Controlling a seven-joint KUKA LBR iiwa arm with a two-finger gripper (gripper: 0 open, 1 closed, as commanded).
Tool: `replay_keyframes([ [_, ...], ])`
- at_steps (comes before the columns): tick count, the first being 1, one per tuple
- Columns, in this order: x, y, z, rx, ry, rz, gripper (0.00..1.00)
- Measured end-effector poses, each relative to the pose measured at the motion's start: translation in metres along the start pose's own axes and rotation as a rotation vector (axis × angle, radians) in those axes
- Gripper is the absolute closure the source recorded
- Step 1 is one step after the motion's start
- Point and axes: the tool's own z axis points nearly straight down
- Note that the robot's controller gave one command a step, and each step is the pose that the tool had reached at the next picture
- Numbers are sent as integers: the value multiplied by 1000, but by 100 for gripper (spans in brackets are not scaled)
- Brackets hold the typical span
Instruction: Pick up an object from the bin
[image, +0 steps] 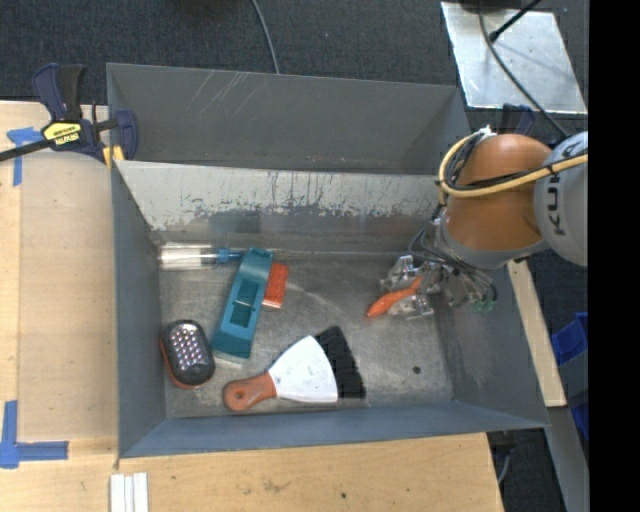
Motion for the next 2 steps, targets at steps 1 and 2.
replay_keyframes([
  [1,18,14,-3,3,-3,-63,100],
  [2,0,8,-220,1,-1,-58,100],
])
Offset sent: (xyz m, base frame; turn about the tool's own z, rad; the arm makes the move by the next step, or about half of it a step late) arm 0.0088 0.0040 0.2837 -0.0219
